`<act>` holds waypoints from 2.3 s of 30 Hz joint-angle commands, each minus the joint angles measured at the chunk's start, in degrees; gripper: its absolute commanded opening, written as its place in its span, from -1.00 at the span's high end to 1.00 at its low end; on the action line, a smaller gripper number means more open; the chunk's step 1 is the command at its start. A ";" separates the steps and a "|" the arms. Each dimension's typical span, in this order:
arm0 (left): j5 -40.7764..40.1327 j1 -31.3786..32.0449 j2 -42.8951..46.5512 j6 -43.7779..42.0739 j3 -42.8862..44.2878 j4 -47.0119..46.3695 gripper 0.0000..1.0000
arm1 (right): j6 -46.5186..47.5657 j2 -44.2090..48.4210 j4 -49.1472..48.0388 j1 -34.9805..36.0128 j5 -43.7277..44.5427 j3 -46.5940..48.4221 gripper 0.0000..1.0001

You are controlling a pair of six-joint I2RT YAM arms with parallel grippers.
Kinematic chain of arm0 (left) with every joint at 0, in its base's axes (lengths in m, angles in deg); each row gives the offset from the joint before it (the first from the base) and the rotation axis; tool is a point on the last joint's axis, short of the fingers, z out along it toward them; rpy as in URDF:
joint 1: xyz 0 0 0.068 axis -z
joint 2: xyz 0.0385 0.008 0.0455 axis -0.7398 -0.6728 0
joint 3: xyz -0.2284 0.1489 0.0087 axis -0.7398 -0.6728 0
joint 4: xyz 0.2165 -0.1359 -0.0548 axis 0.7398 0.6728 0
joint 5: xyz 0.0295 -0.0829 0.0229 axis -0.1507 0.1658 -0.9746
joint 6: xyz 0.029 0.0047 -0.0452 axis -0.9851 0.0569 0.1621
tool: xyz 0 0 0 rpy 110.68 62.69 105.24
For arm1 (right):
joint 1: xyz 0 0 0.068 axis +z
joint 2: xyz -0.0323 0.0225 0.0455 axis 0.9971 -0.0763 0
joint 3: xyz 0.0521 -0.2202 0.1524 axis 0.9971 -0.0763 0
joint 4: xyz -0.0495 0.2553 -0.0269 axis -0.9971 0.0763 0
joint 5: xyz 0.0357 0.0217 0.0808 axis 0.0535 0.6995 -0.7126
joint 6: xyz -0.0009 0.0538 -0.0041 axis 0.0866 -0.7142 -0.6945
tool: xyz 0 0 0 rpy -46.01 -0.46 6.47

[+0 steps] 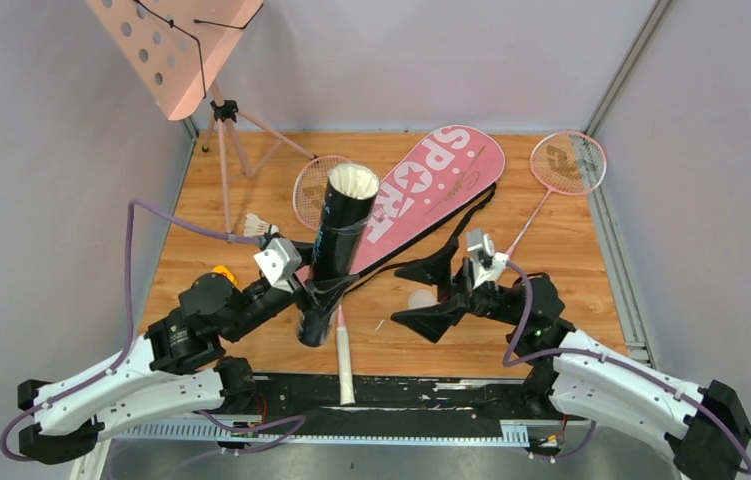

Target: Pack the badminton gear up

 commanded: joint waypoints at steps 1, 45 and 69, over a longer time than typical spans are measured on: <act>3.71 0.05 0.31 7.54 -2.00 -17.35 0.08 | 7.23 -4.20 -1.30 6.57 -0.58 3.42 -1.00; 0.65 0.02 17.85 14.67 -8.06 -13.79 -1.00 | 6.44 -18.70 12.14 18.74 26.01 19.52 0.53; -29.07 -4.81 -5.34 7.63 5.07 16.61 -1.00 | 12.39 3.20 33.91 18.62 38.81 17.43 0.55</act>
